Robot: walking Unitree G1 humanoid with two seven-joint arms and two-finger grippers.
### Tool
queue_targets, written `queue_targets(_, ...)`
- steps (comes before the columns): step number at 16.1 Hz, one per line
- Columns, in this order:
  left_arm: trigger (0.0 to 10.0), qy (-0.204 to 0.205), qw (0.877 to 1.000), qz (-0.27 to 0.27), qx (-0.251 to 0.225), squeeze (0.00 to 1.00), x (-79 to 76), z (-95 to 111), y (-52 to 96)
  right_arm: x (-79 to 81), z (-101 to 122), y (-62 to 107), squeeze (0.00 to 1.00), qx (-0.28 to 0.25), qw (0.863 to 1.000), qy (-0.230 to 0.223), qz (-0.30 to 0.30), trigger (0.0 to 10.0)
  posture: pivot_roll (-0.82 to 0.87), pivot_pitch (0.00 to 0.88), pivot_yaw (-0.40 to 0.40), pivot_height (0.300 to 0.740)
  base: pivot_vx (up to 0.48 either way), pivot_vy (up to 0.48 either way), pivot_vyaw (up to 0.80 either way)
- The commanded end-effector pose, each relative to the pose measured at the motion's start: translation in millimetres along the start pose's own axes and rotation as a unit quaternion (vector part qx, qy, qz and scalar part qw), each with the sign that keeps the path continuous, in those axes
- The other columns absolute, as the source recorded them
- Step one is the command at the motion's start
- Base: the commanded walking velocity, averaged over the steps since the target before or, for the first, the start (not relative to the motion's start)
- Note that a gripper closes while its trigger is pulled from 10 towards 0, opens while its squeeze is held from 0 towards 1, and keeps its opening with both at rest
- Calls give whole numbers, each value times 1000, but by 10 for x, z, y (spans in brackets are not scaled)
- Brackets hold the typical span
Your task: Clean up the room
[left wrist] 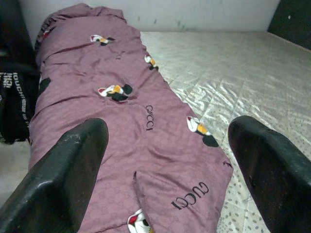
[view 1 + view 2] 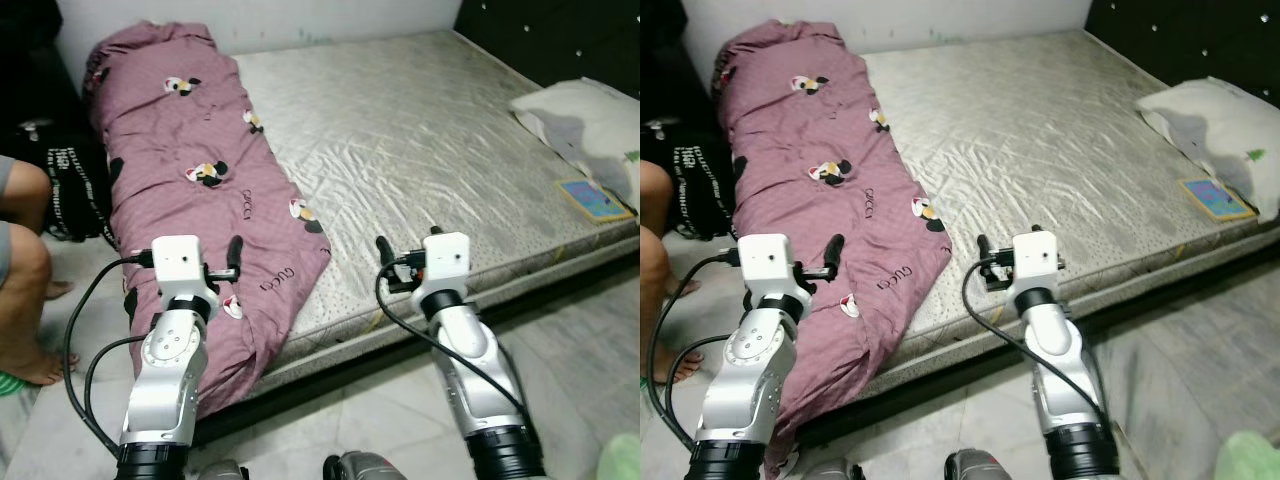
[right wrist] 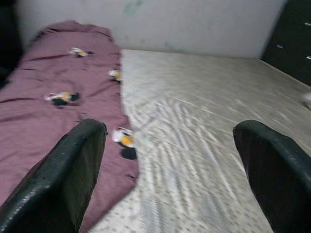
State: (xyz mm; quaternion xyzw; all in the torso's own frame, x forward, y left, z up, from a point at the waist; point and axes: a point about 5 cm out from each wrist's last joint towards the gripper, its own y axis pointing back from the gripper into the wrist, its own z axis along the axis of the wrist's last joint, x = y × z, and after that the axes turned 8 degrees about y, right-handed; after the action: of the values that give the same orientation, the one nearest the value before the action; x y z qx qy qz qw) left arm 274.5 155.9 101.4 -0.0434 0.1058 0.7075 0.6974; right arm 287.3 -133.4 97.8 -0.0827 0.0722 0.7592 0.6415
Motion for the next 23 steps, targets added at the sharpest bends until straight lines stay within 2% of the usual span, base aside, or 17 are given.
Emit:
queue_targets(1,10000,6,1000,-15,-3,0,-32,25,12,-13,5,-6,0,1,1000,0,-3,10000,-29,0,-19,740,0,0,0)
queue_targets(14,10000,20,999,-35,-4,0,-69,50,4,-22,4,-3,0,0,1000,1,-7,10000,-30,0,-18,740,250,0,0)
queue_targets(18,10000,13,999,-30,-3,0,-64,41,7,-23,3,-3,0,0,1000,0,-9,10000,-28,0,-18,740,331,0,0)
queue_targets(23,10000,5,1000,-21,3,0,-64,21,7,-24,2,-4,0,0,1000,0,-9,10000,-28,0,-19,740,0,0,0)
